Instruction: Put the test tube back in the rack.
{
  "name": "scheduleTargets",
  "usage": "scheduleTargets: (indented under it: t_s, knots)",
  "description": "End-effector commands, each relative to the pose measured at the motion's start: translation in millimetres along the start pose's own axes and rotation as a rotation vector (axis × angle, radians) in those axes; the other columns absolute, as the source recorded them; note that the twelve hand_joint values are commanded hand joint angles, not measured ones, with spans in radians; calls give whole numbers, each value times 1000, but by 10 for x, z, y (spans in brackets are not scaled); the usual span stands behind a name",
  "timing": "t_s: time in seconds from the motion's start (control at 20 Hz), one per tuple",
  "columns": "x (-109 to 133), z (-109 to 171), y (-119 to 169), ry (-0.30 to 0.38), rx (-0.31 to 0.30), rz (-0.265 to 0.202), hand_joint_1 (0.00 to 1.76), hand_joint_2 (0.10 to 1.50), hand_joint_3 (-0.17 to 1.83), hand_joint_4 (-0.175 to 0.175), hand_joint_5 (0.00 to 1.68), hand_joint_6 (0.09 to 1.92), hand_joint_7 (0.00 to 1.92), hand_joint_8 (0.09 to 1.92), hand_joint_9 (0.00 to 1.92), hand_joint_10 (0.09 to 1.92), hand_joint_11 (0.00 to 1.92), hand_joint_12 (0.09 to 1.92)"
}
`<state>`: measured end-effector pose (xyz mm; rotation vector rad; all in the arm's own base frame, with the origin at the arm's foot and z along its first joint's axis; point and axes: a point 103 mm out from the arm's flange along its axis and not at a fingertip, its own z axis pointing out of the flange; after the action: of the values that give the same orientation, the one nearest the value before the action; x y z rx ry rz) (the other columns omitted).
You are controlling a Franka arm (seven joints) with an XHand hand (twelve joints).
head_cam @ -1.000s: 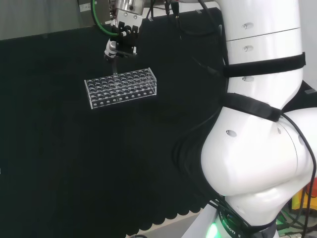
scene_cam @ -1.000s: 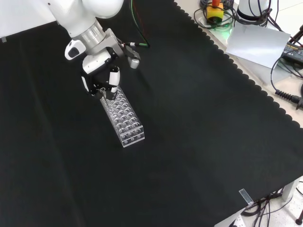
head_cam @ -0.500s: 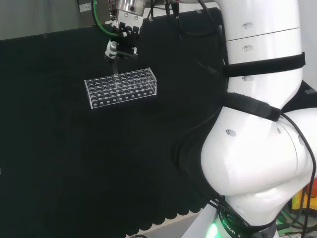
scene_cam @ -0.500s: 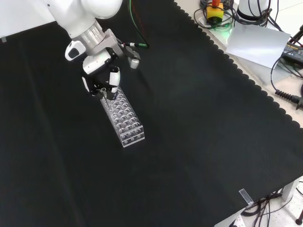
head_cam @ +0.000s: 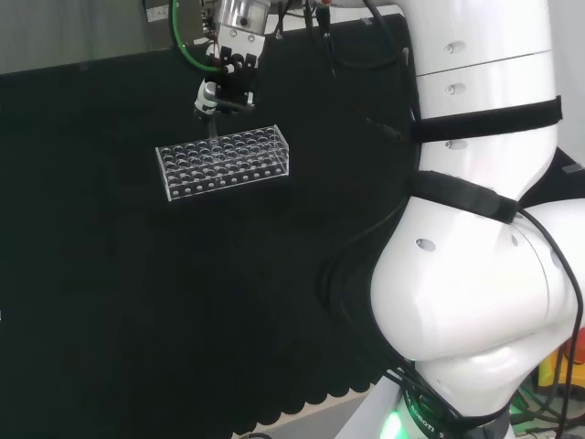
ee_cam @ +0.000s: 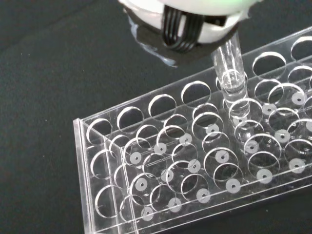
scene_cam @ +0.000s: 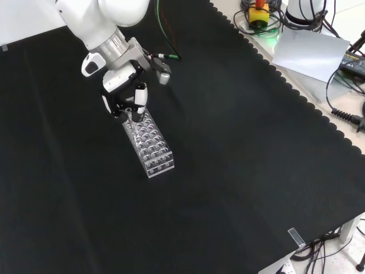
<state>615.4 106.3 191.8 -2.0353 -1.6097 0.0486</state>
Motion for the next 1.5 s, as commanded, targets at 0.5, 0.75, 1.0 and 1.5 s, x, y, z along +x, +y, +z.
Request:
scheduleTargets:
  t_s: [0.5, 0.75, 1.0, 1.5]
  knots:
    - [-97, 263, -4, 2, 37, -1, 1419, 861, 231, -175, 1247, 556, 1638, 611, 1259, 605, 1080, 1043]
    - [-67, 290, 3, 2, 38, -6, 1419, 861, 231, -175, 1247, 556, 1638, 611, 1259, 605, 1078, 1043]
    - [-192, 269, 22, 119, 111, -36, 1347, 712, 549, -175, 1236, 655, 1350, 701, 1398, 533, 936, 1199]
    - [-294, 88, -91, 236, 193, -118, 1006, 523, 634, -6, 311, 524, 408, 980, 573, 944, 239, 1561]
